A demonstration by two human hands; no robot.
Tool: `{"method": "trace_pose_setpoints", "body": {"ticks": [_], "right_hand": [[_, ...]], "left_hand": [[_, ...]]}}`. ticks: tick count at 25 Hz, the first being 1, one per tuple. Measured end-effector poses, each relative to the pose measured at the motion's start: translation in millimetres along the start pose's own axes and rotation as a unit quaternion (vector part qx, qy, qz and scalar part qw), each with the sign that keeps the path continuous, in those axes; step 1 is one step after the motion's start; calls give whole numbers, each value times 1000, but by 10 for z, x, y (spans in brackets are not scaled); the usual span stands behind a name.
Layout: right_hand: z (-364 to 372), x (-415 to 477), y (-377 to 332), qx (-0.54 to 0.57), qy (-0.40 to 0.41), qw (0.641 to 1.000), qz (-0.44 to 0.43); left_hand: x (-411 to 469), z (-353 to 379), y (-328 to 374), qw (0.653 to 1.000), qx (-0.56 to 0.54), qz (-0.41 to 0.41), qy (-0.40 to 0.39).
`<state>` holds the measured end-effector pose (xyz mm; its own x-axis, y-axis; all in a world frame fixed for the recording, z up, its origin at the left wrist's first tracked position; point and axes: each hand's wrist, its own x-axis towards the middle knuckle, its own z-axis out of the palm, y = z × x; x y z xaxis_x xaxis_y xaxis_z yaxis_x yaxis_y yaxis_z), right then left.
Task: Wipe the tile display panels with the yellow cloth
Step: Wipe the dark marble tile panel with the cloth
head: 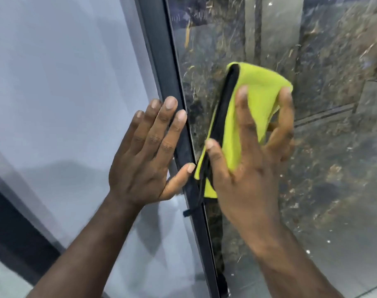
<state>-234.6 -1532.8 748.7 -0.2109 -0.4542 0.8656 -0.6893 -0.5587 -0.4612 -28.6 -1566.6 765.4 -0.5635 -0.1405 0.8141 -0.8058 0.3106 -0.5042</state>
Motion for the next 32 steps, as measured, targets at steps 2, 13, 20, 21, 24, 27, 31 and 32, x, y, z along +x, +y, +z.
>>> {"method": "trace_pose_setpoints", "body": {"ticks": [2, 13, 20, 21, 24, 27, 31, 32], "right_hand": [[63, -217, -4, -22, -23, 999, -38], [126, -469, 246, 44, -37, 997, -44], [-21, -449, 537, 64, -36, 997, -8], [7, -435, 467, 77, -35, 996, 3], [81, -606, 335, 82, -84, 993, -30], [-30, -679, 501, 50, -115, 991, -40], [-91, -443, 593, 68, -67, 994, 52], [-74, -384, 543, 65, -61, 994, 64]], "left_hand": [[-6, -1, -1, 1000, -1, 1, 0], [35, -15, 6, 1000, 1, -12, -11], [-6, 30, 15, 998, 57, -2, 0], [-17, 31, 28, 997, 79, 8, -1], [-40, 30, 43, 991, 122, 51, -3], [-54, 42, 37, 992, 115, 52, -2], [-39, 60, 33, 993, 106, 49, 10], [-40, 64, 41, 994, 102, 48, 12]]}}
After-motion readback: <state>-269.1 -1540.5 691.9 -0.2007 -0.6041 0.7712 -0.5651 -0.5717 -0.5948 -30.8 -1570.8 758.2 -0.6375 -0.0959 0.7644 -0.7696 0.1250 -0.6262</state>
